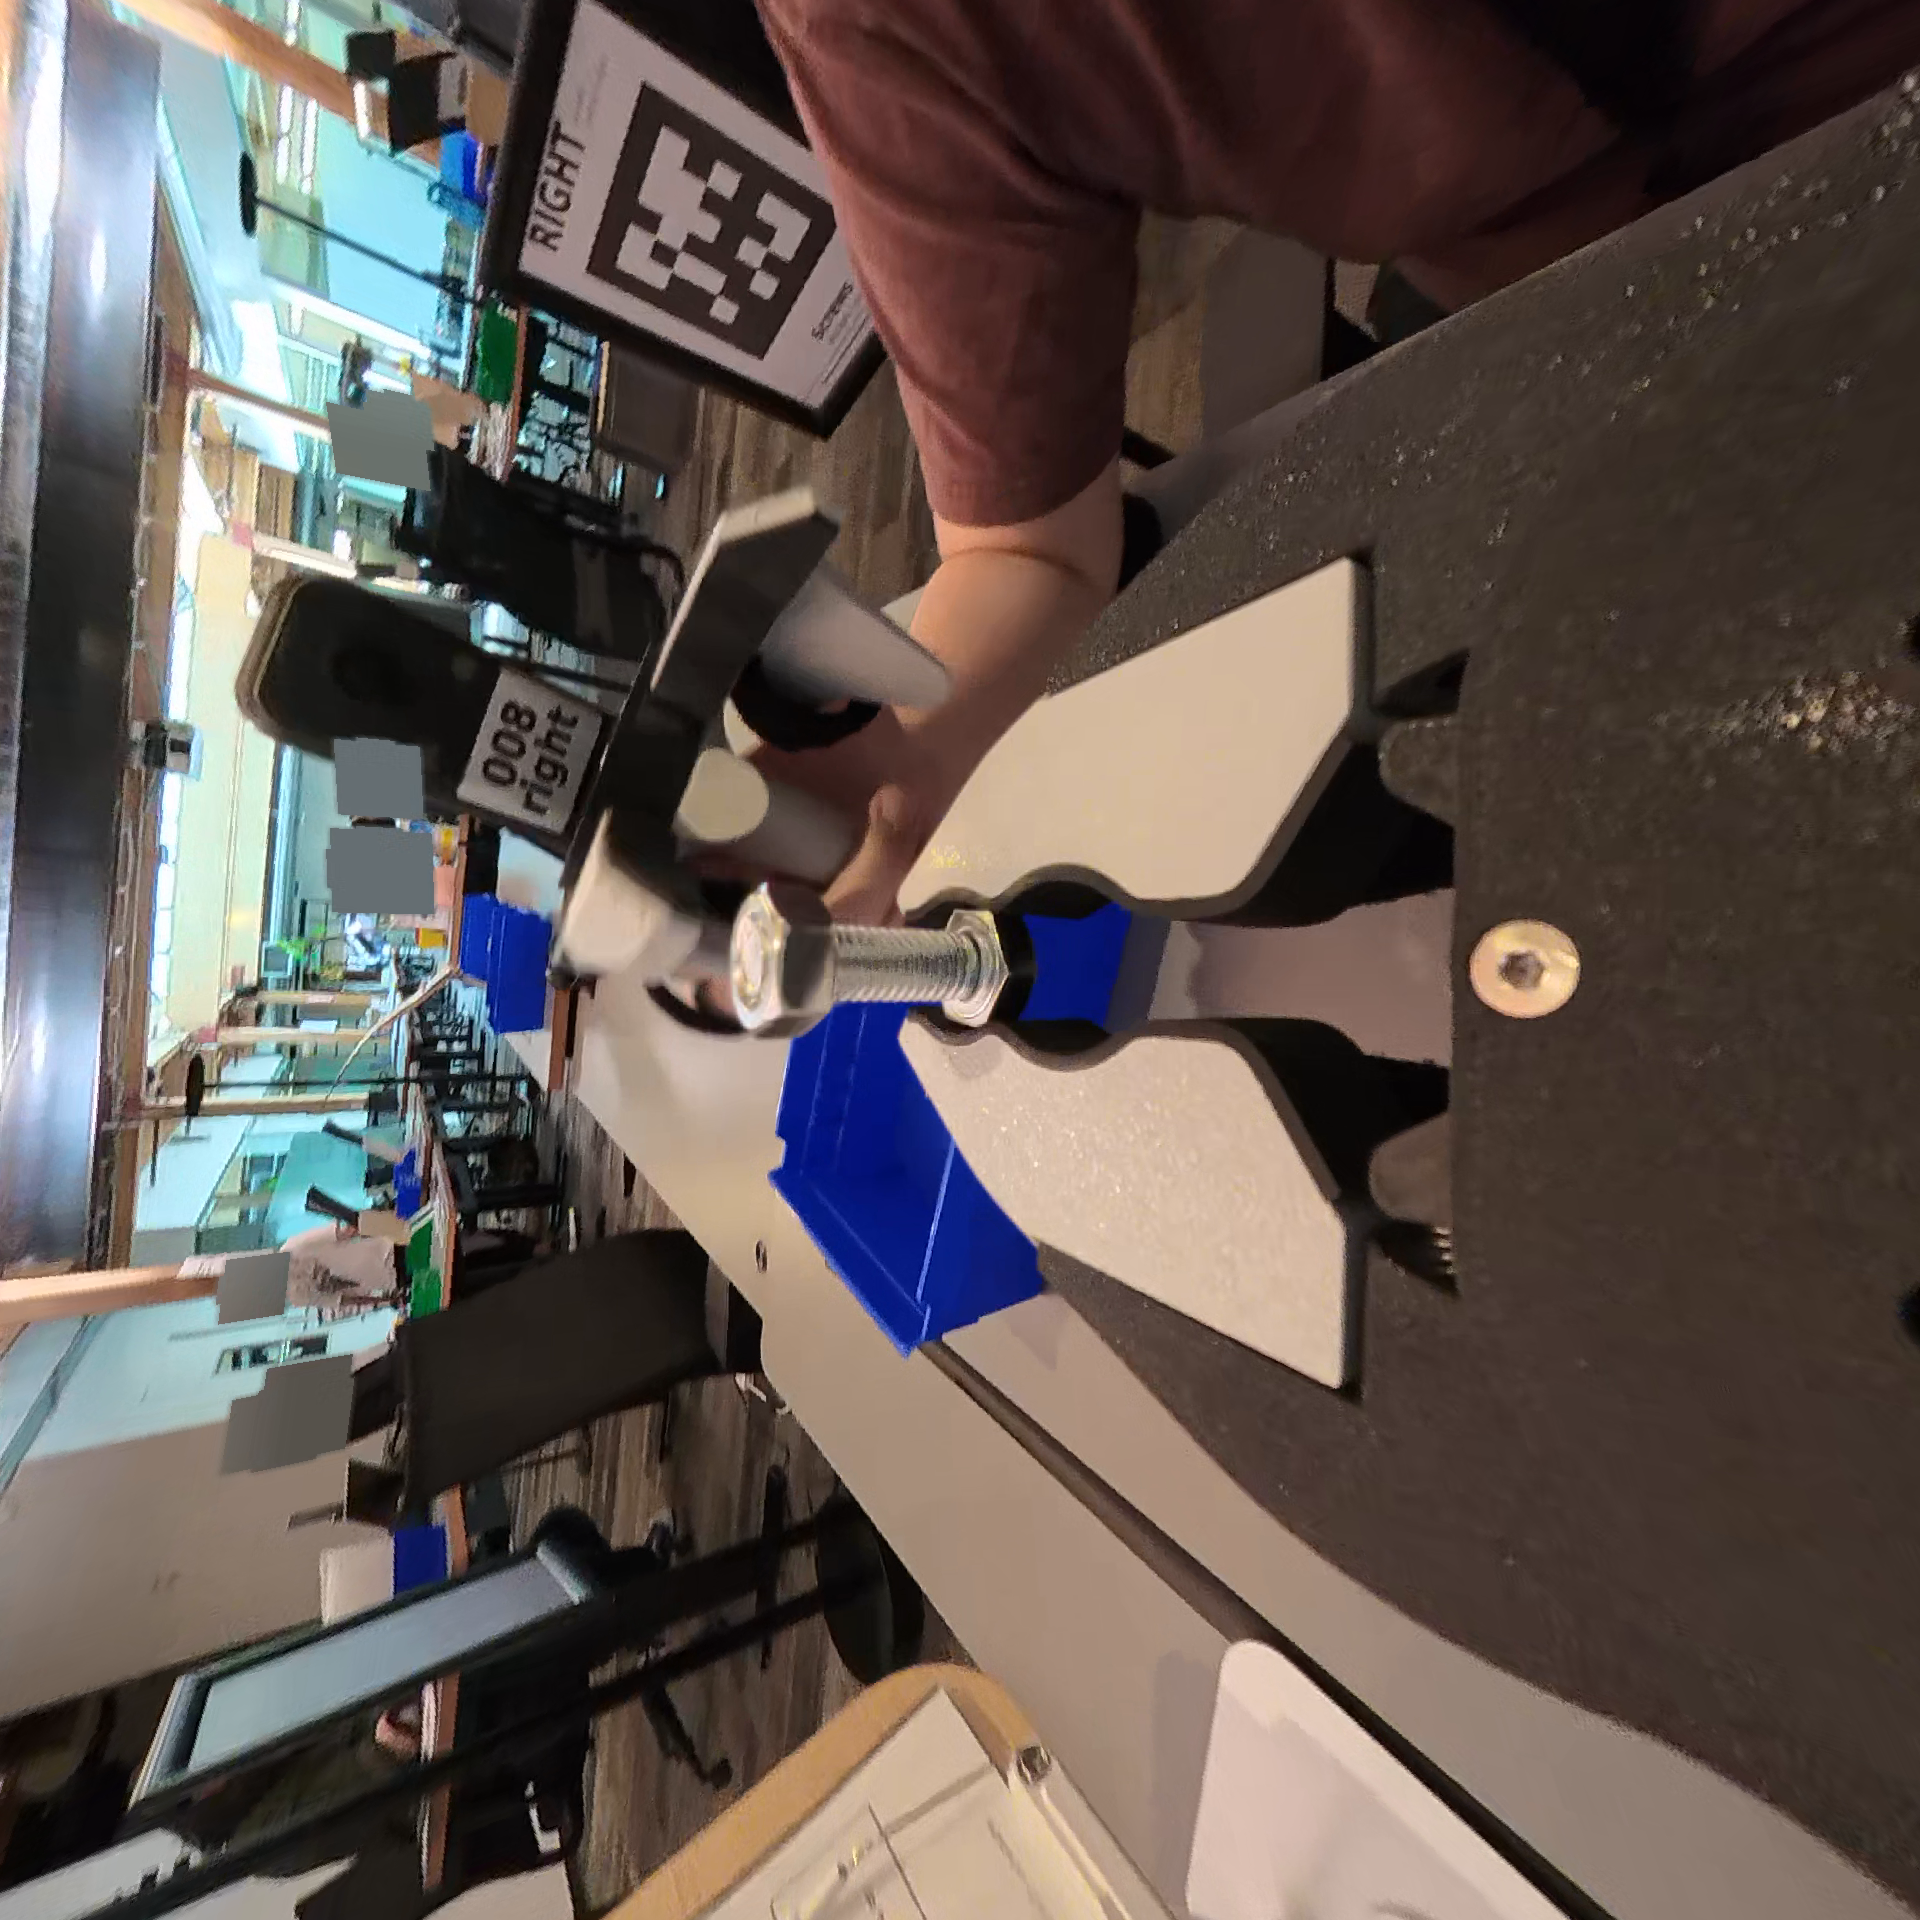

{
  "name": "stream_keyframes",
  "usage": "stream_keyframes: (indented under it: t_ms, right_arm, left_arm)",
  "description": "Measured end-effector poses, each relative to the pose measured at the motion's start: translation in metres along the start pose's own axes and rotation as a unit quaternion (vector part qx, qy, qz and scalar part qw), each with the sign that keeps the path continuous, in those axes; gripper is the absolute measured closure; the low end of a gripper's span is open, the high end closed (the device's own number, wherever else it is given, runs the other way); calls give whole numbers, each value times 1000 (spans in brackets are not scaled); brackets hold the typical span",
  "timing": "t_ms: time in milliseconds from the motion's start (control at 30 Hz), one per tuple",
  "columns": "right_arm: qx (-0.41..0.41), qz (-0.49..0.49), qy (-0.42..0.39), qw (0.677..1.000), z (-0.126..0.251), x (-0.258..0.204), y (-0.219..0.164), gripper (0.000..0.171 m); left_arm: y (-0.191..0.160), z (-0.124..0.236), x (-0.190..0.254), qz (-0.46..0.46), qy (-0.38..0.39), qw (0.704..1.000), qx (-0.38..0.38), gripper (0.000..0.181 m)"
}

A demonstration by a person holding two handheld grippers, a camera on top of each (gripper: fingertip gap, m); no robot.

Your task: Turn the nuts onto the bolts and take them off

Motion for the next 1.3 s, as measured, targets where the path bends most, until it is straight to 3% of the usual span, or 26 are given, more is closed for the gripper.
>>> stream_keyframes:
  t_ms: [133,200,233,267,333,500,700,733,800,967,1167,1233,1300]
  right_arm:
    - [-4,-17,6,1000,-9,-1,-9,96]
    - [-10,-25,30,999,-13,-7,-11,94]
    - [-20,-23,29,999,-13,-8,-11,85]
    - [-31,-13,16,999,-11,-6,-10,88]
    - [-35,0,19,999,-3,-5,-4,112]
    - [-9,-23,-19,1000,-3,5,-2,90]
    - [-49,-10,16,999,-19,-11,-15,82]
    - [-56,4,1,998,-17,-9,-14,85]
    - [-47,14,29,998,-11,-17,-5,112]
    - [-46,-3,-19,999,-14,-9,-4,92]
    - [-37,-22,-13,999,-20,-6,-13,92]
    - [-38,-11,-22,999,-15,-3,-11,103]
    - [-34,-25,-29,999,-9,4,-10,125]
  left_arm:
    - [-10,-24,19,-14,-50,998,-37,167]
    - [-13,-29,18,-14,-40,998,-43,167]
    - [-13,-28,13,-11,-26,999,-40,167]
    - [-11,-23,9,-7,-15,999,-30,167]
    - [-5,-10,-2,12,7,1000,-6,167]
    - [-1,-6,9,-1,-30,1000,-8,167]
    - [-9,-23,13,-1,-35,999,-26,167]
    - [-7,-18,8,9,-23,1000,-15,167]
    - [0,-3,-3,36,0,999,16,167]
    - [7,5,3,17,-14,1000,19,167]
    - [-5,-17,15,11,-44,999,-22,167]
    - [-5,-16,14,18,-53,998,-18,167]
    - [-4,-15,14,21,-55,998,-14,167]
Point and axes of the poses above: each gripper's, where its closed fingertips meet, z back along the fingers, y out of its top, x = y × z across the jaws, the point moved 5 cm from there along z, back along the fingers, and after that the axes turned 3 degrees about -x, right-handed, at the moved point
